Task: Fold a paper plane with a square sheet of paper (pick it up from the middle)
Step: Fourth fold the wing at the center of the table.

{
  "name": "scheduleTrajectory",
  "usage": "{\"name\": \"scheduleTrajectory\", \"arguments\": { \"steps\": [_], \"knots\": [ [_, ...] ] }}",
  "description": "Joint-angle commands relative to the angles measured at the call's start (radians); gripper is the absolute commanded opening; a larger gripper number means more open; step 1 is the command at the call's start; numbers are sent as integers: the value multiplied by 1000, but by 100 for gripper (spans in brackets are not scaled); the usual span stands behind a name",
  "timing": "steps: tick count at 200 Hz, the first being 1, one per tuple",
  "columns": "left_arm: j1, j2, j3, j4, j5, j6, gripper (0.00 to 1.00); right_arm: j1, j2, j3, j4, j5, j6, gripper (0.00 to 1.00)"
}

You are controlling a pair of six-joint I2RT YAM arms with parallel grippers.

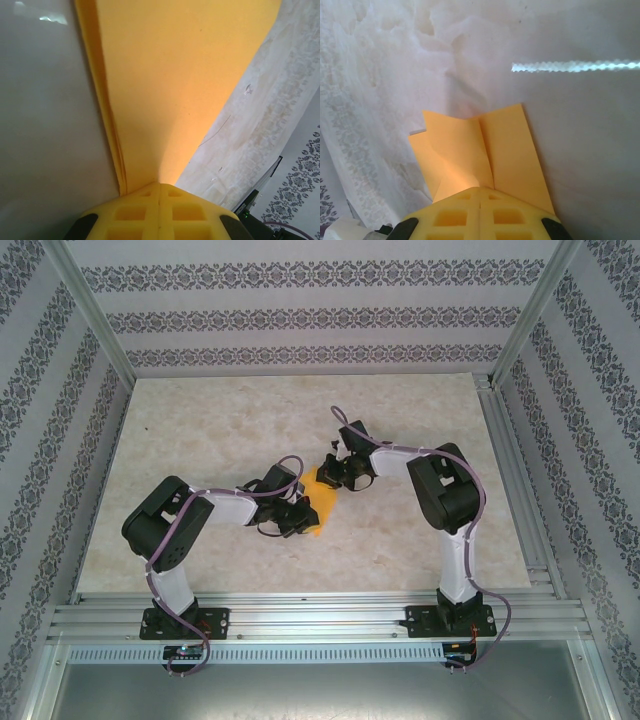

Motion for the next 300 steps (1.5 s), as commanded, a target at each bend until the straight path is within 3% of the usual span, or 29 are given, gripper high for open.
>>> {"name": "scheduleTrajectory", "arguments": {
  "steps": [1,72,141,171,194,300],
  "knots": [
    [-24,93,-69,-189,-123,23,0,-28,59,34,12,63,-30,0],
    [-25,89,-65,-180,-130,15,0,11,-175,-119,24,-41,-60,0],
    [-29,85,-61,-179,-134,14,0,87,-118,-197,79,-59,-37,0],
    [-32,86,-59,-188,-136,16,0,80,-90,-179,0,14,-75,0],
    [-35,90,-62,-204,-145,23,0,47,-47,-173,41,21,-65,0],
    [-49,141,-95,-218,-159,32,0,4,41,49,-80,108,-95,0]
  ]
}}
